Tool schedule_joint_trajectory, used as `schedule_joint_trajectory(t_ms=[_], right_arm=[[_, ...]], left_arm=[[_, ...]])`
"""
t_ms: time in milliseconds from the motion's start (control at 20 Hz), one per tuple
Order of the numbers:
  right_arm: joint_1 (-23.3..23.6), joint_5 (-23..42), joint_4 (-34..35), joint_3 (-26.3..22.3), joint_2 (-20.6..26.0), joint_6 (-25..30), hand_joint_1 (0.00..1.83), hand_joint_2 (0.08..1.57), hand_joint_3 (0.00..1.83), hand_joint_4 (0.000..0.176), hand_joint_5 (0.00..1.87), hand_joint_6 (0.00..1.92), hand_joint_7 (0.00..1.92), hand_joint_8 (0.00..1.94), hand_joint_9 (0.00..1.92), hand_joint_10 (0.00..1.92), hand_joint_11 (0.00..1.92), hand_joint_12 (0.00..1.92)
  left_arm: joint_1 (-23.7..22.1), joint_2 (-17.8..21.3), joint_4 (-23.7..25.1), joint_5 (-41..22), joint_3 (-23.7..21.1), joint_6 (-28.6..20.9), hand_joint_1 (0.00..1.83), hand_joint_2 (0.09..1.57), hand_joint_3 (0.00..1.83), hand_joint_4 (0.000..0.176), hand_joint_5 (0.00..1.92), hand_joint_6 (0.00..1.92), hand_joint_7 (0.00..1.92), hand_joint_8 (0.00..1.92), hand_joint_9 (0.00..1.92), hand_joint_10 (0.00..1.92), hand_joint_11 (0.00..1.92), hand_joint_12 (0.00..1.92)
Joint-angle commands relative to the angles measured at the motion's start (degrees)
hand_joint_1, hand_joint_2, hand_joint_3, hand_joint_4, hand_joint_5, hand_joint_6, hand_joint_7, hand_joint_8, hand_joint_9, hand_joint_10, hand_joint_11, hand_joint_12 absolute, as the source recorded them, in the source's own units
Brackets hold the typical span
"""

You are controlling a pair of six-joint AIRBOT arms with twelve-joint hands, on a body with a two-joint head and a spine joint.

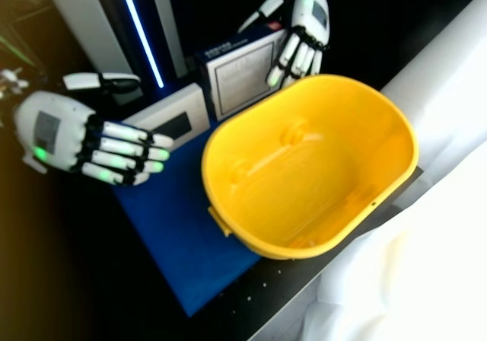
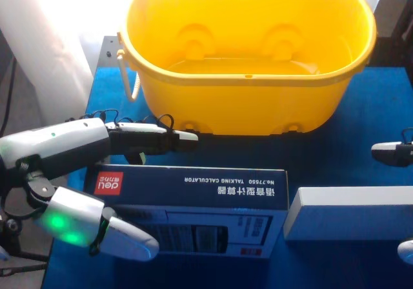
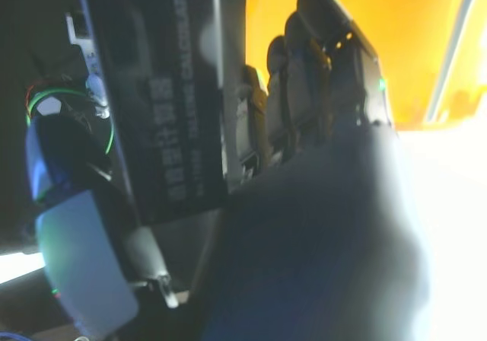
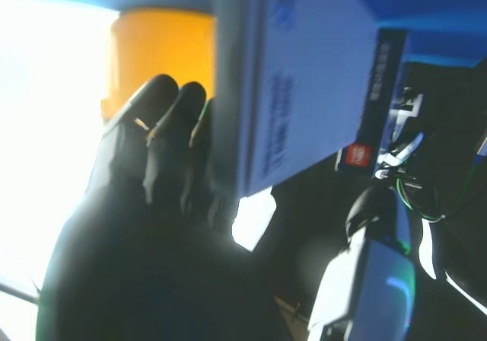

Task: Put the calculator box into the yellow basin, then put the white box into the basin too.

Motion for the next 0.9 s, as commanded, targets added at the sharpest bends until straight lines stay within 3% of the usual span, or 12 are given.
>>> schedule_joint_trajectory(t_ms=[0, 50, 100, 150, 200, 250, 300, 350, 400, 450, 650, 850], right_arm=[[0.18, -6.32, -0.18, 0.34, -0.19, 0.26, 1.2, 0.92, 0.05, 0.0, 0.7, 0.09, 0.68, 0.06, 0.45, 0.49, 0.01, 1.51], [0.18, -6.23, -0.18, 0.42, -0.31, 0.21, 1.27, 0.97, 0.04, 0.0, 0.78, 0.11, 0.75, 0.07, 0.49, 0.54, 0.05, 1.53], [0.19, -6.2, -0.17, 0.5, -0.39, 0.14, 1.24, 1.09, 0.02, 0.0, 0.96, 0.83, 0.85, 0.88, 0.66, 0.7, 0.32, 1.53], [0.19, -6.19, -0.16, 0.54, -0.41, 0.11, 1.43, 1.14, 0.01, 0.0, 0.9, 1.1, 0.85, 1.02, 0.77, 1.12, 0.59, 1.67], [0.19, -6.2, -0.15, 0.54, -0.41, 0.11, 1.47, 1.15, 0.0, 0.0, 0.87, 1.16, 0.86, 1.04, 0.82, 1.19, 0.68, 1.68], [0.21, -6.21, -0.09, 0.55, -0.4, 0.11, 1.48, 1.15, 0.0, 0.0, 0.88, 1.17, 0.87, 1.04, 0.82, 1.21, 0.68, 1.69], [0.23, -6.22, 0.04, 0.58, -0.39, 0.11, 1.48, 1.15, 0.0, 0.0, 0.87, 1.18, 0.88, 1.03, 0.82, 1.21, 0.69, 1.69], [0.28, -6.28, 0.4, 0.61, -0.39, 0.12, 1.48, 1.15, 0.0, 0.0, 0.87, 1.17, 0.87, 1.05, 0.82, 1.21, 0.69, 1.69], [0.33, -6.75, 0.71, 0.66, -0.39, 0.12, 1.48, 1.15, 0.0, 0.0, 0.88, 1.18, 0.86, 1.06, 0.81, 1.22, 0.68, 1.69], [0.33, -7.54, 0.91, 0.7, -0.39, 0.12, 1.48, 1.18, 0.01, 0.0, 0.84, 1.23, 0.81, 1.16, 0.76, 1.3, 0.62, 1.73], [0.31, -13.67, 0.93, 0.62, -0.38, 1.94, 1.36, 1.16, 0.0, 0.0, 0.9, 1.17, 0.84, 1.13, 0.8, 1.34, 0.66, 1.47], [0.32, -17.81, 0.9, -0.24, -0.34, 2.37, 1.36, 1.16, 0.0, 0.0, 0.9, 1.08, 0.86, 1.15, 0.8, 1.4, 0.65, 1.64]], left_arm=[[-0.43, -0.57, -0.34, -3.95, 0.32, 0.12, 0.94, 0.93, 0.02, 0.063, 0.4, 0.03, 0.35, 0.03, 0.37, 0.06, 0.0, 1.47], [-0.43, -0.78, -0.33, -3.61, 0.64, 0.12, 0.98, 0.95, 0.02, 0.062, 0.42, 0.03, 0.36, 0.02, 0.39, 0.07, 0.0, 1.51], [-0.46, -1.12, -0.31, -3.14, 0.97, 0.12, 1.02, 1.0, 0.0, 0.077, 0.44, 0.01, 0.34, 0.01, 0.38, 0.12, 0.0, 1.58], [-0.46, -1.48, -0.3, -2.98, 1.34, 0.13, 1.07, 1.03, 0.0, 0.099, 0.49, 0.0, 0.33, 0.0, 0.34, 0.26, 0.04, 1.62], [-0.47, -1.72, -0.31, -3.14, 1.59, 0.13, 1.13, 1.05, 0.0, 0.086, 0.52, 0.0, 0.33, 0.0, 0.31, 0.39, 0.12, 1.61], [-0.47, -1.8, -0.35, -3.39, 1.76, 0.13, 1.21, 1.09, 0.01, 0.01, 0.63, 0.03, 0.39, 0.02, 0.39, 0.47, 0.35, 1.56], [-0.47, -1.84, -0.54, -3.81, 1.91, 0.13, 1.27, 1.11, 0.01, 0.0, 0.71, 0.05, 0.49, 0.05, 0.48, 0.54, 0.48, 1.49], [-0.46, -1.84, -0.97, -4.53, 2.03, 0.13, 1.33, 1.2, 0.01, 0.0, 0.7, 1.08, 0.72, 0.12, 0.67, 1.2, 0.66, 1.44], [-0.28, -1.81, -1.93, -5.93, 2.12, 0.13, 1.35, 1.16, 0.01, 0.0, 0.75, 1.09, 0.84, 0.93, 0.9, 1.3, 0.8, 1.48], [-0.03, -1.78, -3.02, -7.47, 2.21, 0.12, 1.36, 1.18, 0.0, 0.0, 0.73, 1.15, 0.86, 1.13, 0.84, 1.42, 0.73, 1.56], [1.4, -0.27, -7.24, -19.12, 1.59, -1.95, 1.36, 1.17, 0.0, 0.0, 0.79, 1.09, 0.88, 1.18, 0.85, 1.39, 0.78, 1.49], [1.46, 2.13, -9.99, -28.52, -0.32, 0.04, 1.36, 1.16, 0.0, 0.0, 0.8, 1.13, 0.91, 1.12, 0.85, 1.36, 0.74, 1.51]])
